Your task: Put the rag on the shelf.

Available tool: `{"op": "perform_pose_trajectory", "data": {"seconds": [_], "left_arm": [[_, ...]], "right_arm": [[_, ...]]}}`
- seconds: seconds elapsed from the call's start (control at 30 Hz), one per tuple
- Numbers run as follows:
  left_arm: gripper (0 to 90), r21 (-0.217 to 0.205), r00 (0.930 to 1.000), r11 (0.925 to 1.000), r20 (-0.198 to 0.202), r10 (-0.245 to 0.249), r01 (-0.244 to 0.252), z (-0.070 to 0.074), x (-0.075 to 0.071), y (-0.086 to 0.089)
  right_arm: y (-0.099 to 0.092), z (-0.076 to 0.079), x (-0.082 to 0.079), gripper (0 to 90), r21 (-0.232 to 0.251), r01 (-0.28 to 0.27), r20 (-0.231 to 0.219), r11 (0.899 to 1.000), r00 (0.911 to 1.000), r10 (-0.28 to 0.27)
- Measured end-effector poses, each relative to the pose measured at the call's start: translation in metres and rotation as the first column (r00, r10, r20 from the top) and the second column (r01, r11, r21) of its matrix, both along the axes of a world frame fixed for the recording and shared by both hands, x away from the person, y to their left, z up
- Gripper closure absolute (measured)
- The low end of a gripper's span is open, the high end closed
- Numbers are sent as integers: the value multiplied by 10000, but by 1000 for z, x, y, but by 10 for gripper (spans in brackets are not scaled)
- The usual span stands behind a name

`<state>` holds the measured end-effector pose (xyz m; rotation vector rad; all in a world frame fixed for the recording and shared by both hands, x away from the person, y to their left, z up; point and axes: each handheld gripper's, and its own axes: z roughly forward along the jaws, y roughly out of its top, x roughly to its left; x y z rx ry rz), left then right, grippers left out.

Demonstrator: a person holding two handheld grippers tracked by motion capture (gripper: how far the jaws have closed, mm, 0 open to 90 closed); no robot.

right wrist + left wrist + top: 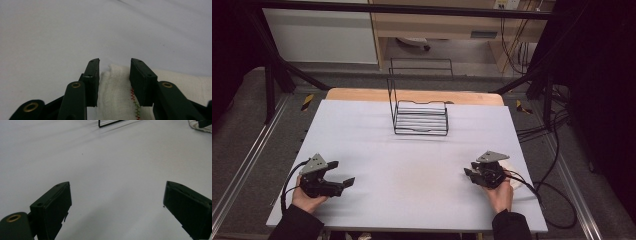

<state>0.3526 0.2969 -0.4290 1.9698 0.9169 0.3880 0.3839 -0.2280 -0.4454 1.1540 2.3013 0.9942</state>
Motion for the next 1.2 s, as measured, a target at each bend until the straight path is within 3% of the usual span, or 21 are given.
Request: {"op": "perform_pose_trajectory", "data": {"seconds": [0.47, 0.63, 0.83, 0.97, 1.2], "left_arm": [[86, 32, 10000, 10000, 1, -10, 10, 0, 0, 1], [87, 43, 10000, 10000, 11, -15, 15, 0, 0, 0], [88, 57, 10000, 10000, 16, 1, -1, 0, 0, 0], [89, 56, 10000, 10000, 10, 10, -10, 0, 0, 0], [89, 63, 10000, 10000, 5, 29, -29, 0, 0, 0]], "right_arm": [[1, 0, 2, 815, -325, 139, 183, 9994, 9997, -133], [4, 2, 1, 833, -512, 247, 259, 9984, 9994, -234], [4, 6, 0, 839, -232, 247, 451, 9994, 9987, -236], [9, 10, -1, 838, 108, -72, 617, 9999, 9981, 66], [26, 12, 0, 838, 185, -610, 722, 9980, 9956, 595]]}}
